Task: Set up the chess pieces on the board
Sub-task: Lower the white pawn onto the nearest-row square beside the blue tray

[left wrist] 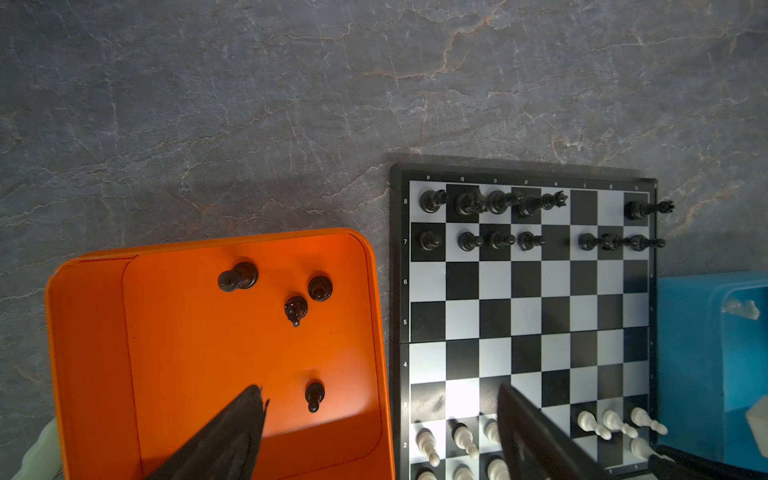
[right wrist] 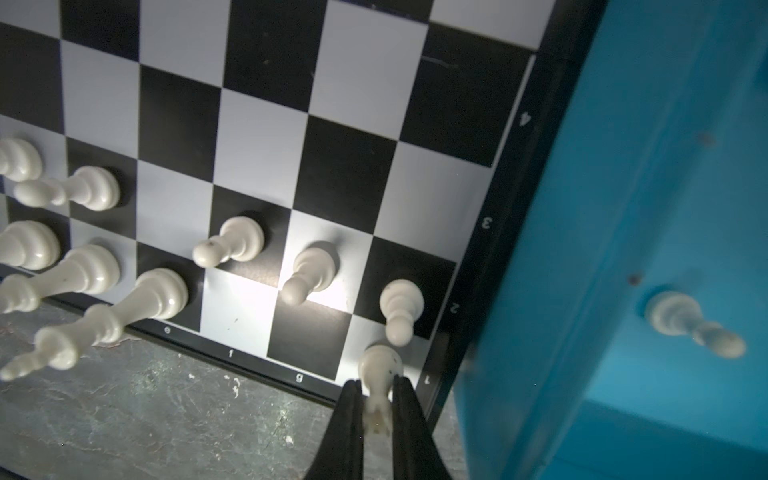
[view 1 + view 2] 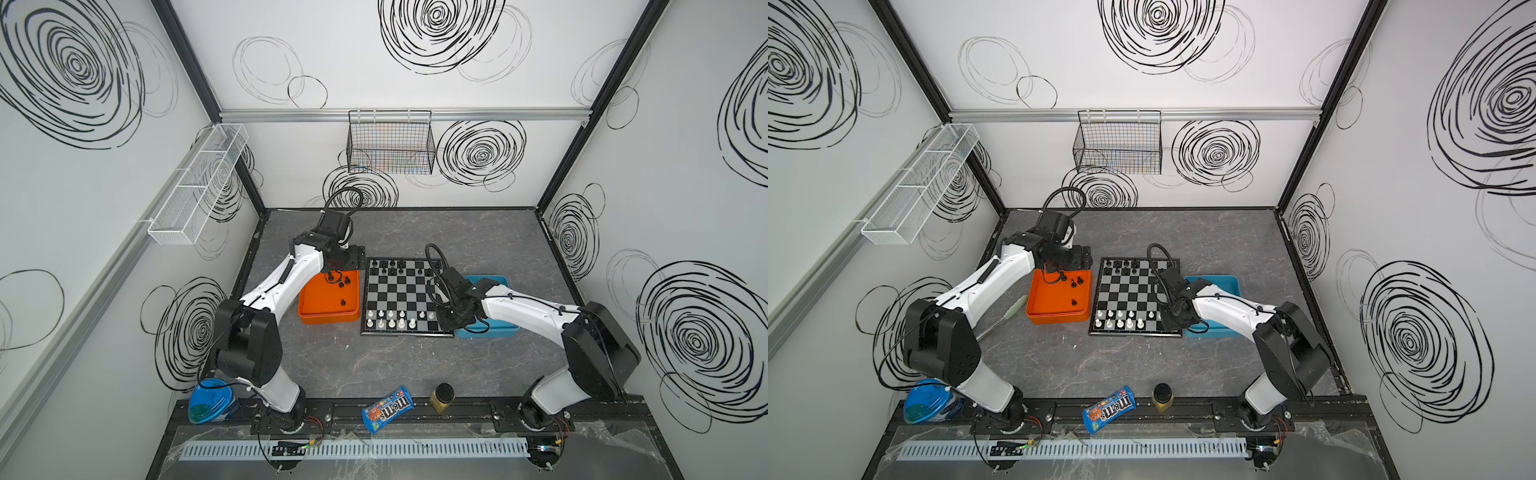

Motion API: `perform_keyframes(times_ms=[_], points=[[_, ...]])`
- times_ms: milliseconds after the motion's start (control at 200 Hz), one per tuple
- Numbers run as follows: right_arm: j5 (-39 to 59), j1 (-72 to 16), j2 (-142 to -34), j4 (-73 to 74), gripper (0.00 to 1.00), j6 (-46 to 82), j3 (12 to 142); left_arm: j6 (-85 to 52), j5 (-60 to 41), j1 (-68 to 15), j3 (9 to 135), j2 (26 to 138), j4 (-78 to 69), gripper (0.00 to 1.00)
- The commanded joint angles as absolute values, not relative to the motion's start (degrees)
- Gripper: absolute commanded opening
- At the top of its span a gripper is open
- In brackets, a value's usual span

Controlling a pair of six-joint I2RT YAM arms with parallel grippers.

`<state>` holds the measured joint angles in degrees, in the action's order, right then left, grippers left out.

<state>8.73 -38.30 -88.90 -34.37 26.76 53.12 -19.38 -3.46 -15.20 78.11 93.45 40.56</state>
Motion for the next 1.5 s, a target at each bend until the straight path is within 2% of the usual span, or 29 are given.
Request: perform_keyframes(times_ms=[0,1191,1496], points=[[7.56,-38.62,-89.83,-34.82,0.12,26.38,54.42,-19.68,-3.77,-14.49,77.35,93.87,39.55,0.9],[5.99,-39.33,-90.54,-37.17,0.13,25.95,54.05,-19.99,-4.04,-14.57,77.26,93.87,39.29,0.91],[4.99,-39.46,-89.96,-38.27,0.21,25.94,54.93,-20.07,-4.28,-14.77,77.35,93.87,39.29,0.91]])
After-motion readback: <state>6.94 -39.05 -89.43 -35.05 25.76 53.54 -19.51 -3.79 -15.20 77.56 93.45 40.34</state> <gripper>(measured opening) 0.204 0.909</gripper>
